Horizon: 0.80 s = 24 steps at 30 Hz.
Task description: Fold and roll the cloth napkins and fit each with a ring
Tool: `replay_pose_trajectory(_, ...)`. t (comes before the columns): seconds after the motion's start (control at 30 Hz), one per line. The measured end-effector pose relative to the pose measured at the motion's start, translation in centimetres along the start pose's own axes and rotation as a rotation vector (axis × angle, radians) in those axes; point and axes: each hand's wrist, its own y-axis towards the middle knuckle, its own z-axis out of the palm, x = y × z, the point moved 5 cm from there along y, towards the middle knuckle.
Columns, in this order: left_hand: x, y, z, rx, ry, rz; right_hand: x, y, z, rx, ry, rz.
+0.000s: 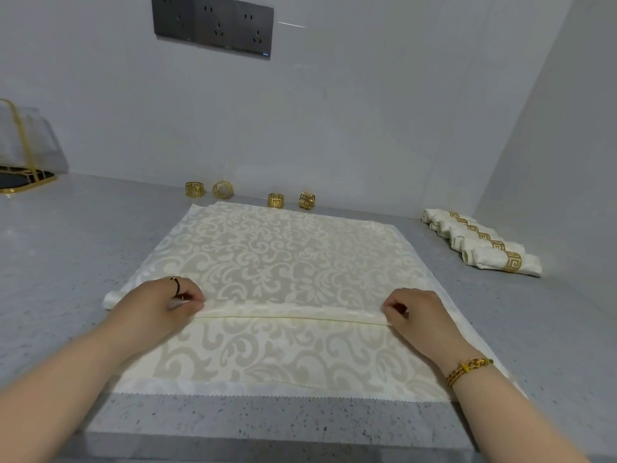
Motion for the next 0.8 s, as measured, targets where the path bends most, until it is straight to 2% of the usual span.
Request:
replay_pose_trajectory(0.1,0.51,0.11,-0.05,-0.009,-0.103,-0.028,0.00,-0.71,-0.13,0.098,0.130,0.013)
replay_pose_trajectory(0.17,0.27,0.04,-0.14,0.011,-0.042,0.011,-0.14,-0.89,-0.17,0.118,0.122,0.011)
replay_pose_trajectory(0.27,0.06,-0.14,-0.13,0.058,0.123,0.108,0.06,-0.72,-0.26,0.078,0.016,-0.001)
replay_pose_trajectory(0.33,0.40,-0.24,-0.19,0.091,0.190,0.093,0.25,-0.63,-0.24,0.061,-0.043,-0.023)
replay_pose_trajectory(0.5,0.22,0.15,-0.27,0.021,0.214,0.168,0.33,-0.75,-0.27,0.005,-0.103,-0.062)
replay_pose_trajectory(0.63,0.61,0.02,0.11,0.070,0.160,0.142,0.16,-0.84,-0.53,-0.014,-0.096,-0.033)
replay_pose_trajectory(0.8,0.02,0.23,-0.09,-0.063,0.157,0.097,0.17,-0.54,0.12,0.002,-0.139,-0.026)
